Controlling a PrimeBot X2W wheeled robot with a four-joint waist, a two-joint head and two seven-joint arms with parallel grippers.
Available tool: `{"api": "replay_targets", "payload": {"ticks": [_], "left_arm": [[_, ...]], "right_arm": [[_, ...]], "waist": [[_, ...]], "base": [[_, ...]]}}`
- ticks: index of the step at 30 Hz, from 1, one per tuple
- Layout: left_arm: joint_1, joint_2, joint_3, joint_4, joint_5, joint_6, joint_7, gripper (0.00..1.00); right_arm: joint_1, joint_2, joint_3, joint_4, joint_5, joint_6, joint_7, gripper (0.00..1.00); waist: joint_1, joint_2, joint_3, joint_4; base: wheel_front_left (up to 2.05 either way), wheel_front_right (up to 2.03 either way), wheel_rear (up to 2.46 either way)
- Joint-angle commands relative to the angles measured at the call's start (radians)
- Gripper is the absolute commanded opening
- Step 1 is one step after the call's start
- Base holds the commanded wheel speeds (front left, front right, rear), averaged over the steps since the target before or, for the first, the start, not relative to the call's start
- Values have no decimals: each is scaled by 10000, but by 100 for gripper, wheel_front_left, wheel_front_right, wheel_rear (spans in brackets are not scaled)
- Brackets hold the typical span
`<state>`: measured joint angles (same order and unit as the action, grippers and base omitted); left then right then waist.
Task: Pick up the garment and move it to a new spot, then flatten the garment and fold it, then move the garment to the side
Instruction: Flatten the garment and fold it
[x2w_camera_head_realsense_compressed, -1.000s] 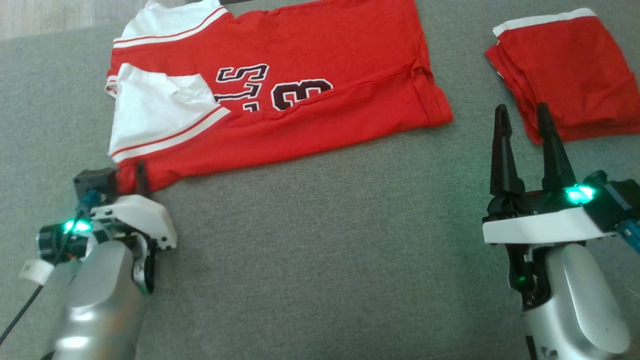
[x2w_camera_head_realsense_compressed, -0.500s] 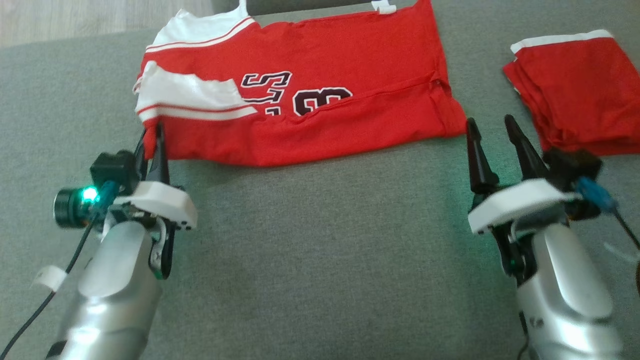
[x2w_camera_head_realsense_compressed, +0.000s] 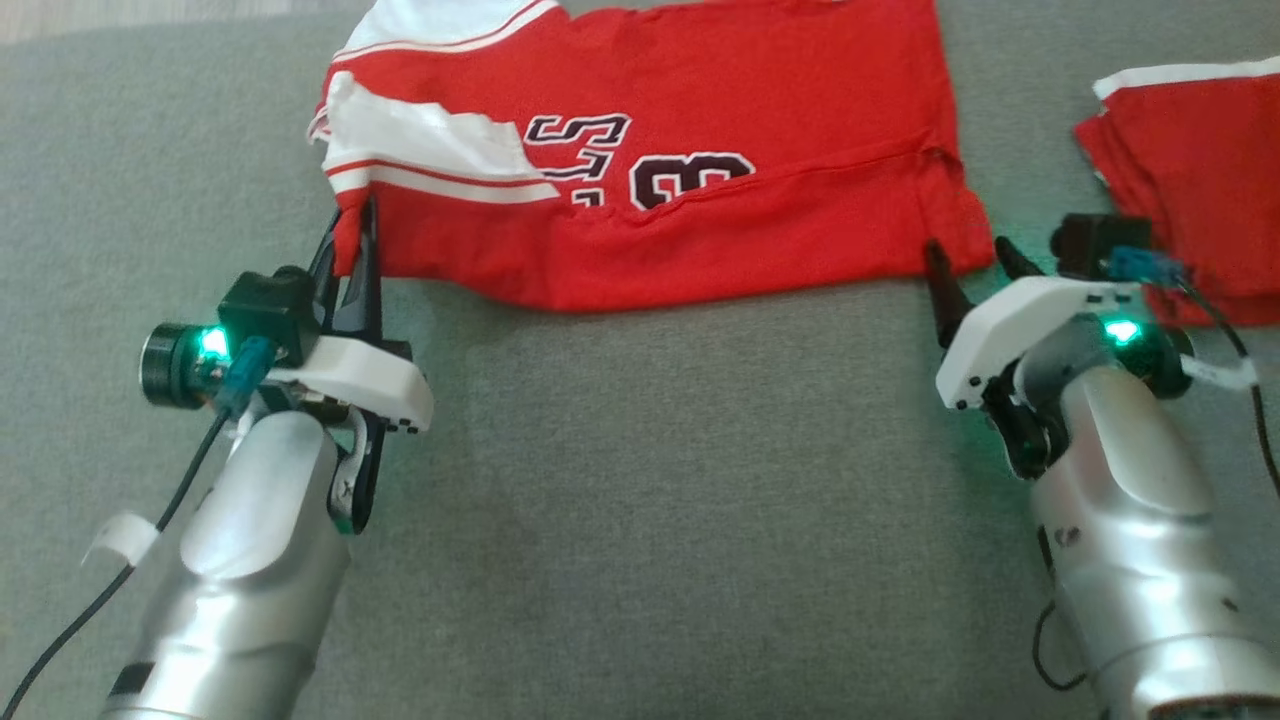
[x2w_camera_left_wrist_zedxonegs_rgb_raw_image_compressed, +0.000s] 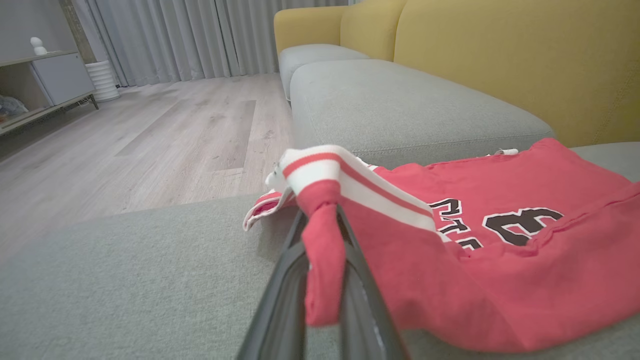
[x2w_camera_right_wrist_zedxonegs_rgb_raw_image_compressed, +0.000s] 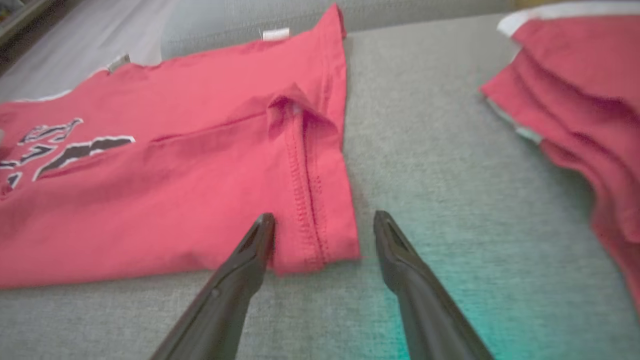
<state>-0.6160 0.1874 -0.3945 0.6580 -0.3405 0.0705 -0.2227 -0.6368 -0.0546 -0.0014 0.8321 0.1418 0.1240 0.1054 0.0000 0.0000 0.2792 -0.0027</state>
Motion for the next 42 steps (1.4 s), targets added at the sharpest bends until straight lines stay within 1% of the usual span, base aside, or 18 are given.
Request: {"api": "replay_targets", "payload": {"ticks": [1,6,7,8,9,12,20,25,30,35,38,42], "left_arm": [[-484,222,255,-330,38,20,-126,0],[-422,167,159,-296,-3,-2,-135,0],[-418,152,140,-279,-12,-8,-136,0],[-414,144,126,-255,-23,-9,-134,0],[-408,144,118,-224,-36,-6,-130,0],[-369,170,118,-138,-66,12,-110,0],[54,411,90,196,-196,39,148,0],[520,506,-41,356,-279,-16,449,0],[1210,639,-265,340,-387,-192,969,0],[2144,822,-533,-117,-530,-414,1575,0],[2724,1017,-618,-657,-585,-366,1909,0],[3514,1269,-621,-1652,-753,-173,2462,0]], "right_arm": [[-511,43,250,83,-180,67,140,100],[-996,43,348,1095,-932,67,663,100],[-1055,43,392,1223,-1003,67,708,98],[-1107,43,463,1310,-1087,67,694,5],[-1142,43,542,1383,-1154,67,663,0],[-1185,43,544,1457,-1221,67,481,0],[-918,43,-70,1427,-2080,67,-266,0],[-359,43,-239,1240,-2004,67,-405,0],[500,43,-29,837,-1471,67,-243,0],[1622,43,297,-153,-773,67,294,0],[2412,34,354,-1149,-513,67,754,0],[3643,27,103,-2891,-289,67,1419,0]], "waist": [[0,0,114,116],[0,0,212,279],[0,0,215,303],[0,0,212,323],[0,0,201,336],[0,0,124,332],[0,0,-601,140],[0,0,-1251,67],[0,0,-1960,-11],[0,0,-2465,-150],[0,0,-2676,-253],[0,0,-2839,-317]], "base": [[0,0,0],[0,0,0],[0,0,0],[0,0,0],[0,0,0],[0,0,0],[0,0,0],[0,0,0],[0,0,0],[0,0,0],[0,0,0],[0,0,0]]}}
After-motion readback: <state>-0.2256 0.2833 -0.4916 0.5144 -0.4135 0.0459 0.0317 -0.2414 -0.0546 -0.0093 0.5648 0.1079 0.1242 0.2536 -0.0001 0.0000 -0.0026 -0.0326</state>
